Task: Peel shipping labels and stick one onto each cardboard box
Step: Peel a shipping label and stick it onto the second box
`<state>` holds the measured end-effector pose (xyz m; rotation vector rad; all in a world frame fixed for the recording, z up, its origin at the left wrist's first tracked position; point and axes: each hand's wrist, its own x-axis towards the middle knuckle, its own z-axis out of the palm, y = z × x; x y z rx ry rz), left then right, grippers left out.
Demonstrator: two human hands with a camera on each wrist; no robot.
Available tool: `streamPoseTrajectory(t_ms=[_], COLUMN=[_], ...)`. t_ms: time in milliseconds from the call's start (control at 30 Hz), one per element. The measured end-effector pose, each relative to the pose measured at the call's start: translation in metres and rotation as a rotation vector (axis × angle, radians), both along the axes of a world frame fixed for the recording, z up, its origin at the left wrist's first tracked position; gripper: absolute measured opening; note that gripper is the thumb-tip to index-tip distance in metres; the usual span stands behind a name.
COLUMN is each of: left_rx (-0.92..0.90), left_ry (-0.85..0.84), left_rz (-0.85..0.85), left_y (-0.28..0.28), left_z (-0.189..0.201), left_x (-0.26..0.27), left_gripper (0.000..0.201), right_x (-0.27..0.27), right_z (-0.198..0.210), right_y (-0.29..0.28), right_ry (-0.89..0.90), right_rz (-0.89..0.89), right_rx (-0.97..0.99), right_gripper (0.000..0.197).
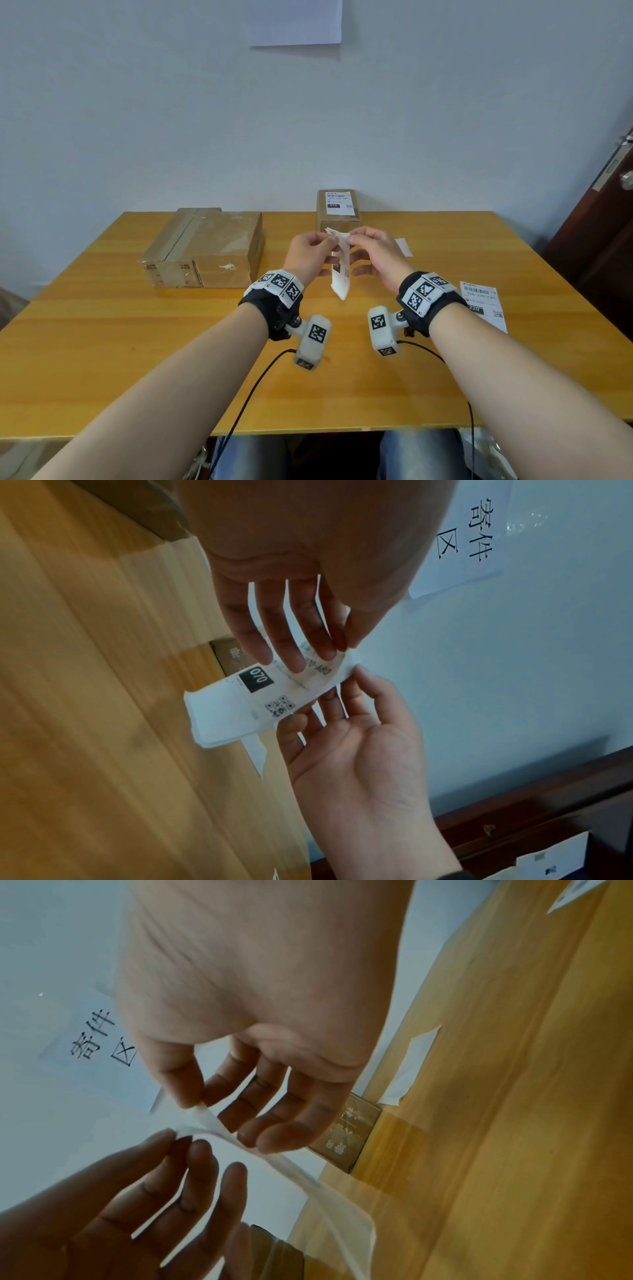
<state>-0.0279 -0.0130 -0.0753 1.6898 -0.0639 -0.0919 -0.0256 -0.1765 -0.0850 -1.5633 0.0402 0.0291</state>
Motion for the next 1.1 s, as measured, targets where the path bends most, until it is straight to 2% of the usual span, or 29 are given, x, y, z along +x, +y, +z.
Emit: streamPoseTrajectory(t_ms=[200,367,633,767,967,1100], left_rx=[-0.074,-0.142,-0.205,-0.222,-0.280,-0.298], left_ry=[0.079,0.142,0.188,0.191,0.209,0.231], left_rz=[0.044,0.083,0.121,0.139,0.167,0.159], left_y=[0.001,0.005,0.008,0.008,0.010,0.010], left_z=[0.002,0.000,-0.002,-0.002,-0.002,-0.002], left_x=[0.001,0.003,0.006,0.007,0.009,0.009], left_gripper=[0.013,0.016,0.014,0.014,0.020,0.021], right_x=[0.001,0.002,0.001,0.000,-0.002,-0.003], right_z=[0.002,0.000,-0.002,-0.004,-0.010,-0.016], right_y=[-0.005,-0.013,-0.021,-0.026,-0.041,-0.058], right_ry=[0.072,0.082,0.115,0.124,0.175,0.218], right_rz=[-0.078,-0.156,-0.206,-0.239,-0.384,-0.522], right_rx=[0.188,0.331,0.409,0.433,0.584,0.646], right_gripper=[0.011,0.010,0.021,0.018,0.015,0.023])
